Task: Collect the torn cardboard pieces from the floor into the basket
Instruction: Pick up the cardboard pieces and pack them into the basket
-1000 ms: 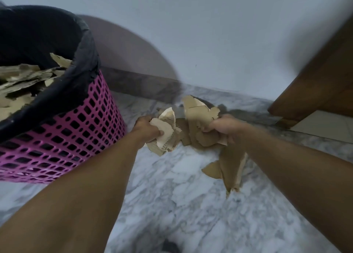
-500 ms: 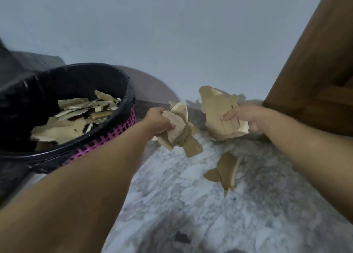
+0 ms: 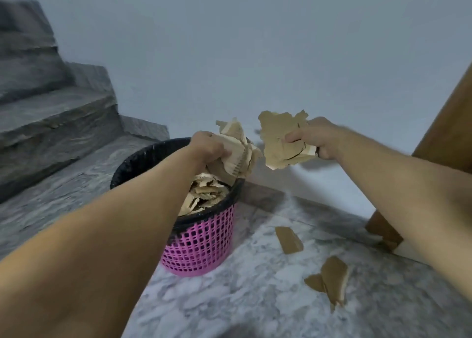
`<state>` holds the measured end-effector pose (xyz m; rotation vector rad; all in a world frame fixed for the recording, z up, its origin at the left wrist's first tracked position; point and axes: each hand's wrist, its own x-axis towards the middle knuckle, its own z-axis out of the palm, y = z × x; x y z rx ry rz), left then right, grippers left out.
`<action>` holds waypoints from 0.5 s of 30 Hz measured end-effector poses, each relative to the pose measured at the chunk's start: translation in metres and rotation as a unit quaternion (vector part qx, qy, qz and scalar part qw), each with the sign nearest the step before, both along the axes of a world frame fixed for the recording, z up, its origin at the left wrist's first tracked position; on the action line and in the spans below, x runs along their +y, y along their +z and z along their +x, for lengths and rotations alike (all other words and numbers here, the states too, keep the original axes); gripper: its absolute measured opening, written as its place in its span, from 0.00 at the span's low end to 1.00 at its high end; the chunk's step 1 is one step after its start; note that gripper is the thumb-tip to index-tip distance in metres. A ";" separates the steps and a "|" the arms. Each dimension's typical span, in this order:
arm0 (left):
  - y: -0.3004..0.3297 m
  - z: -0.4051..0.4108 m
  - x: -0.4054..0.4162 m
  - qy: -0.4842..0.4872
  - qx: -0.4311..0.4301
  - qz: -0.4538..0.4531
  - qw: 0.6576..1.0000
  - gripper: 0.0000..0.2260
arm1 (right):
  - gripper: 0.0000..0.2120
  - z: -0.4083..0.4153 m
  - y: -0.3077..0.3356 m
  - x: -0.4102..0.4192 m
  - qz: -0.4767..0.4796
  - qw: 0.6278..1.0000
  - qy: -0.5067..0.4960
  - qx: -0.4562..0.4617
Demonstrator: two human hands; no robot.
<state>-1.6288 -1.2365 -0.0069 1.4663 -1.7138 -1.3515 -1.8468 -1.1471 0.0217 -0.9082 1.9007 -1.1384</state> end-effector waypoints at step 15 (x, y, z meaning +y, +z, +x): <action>-0.083 0.137 -0.016 0.060 -0.393 -0.165 0.903 0.35 | 0.32 0.136 -0.081 -0.068 0.014 0.970 0.073 0.232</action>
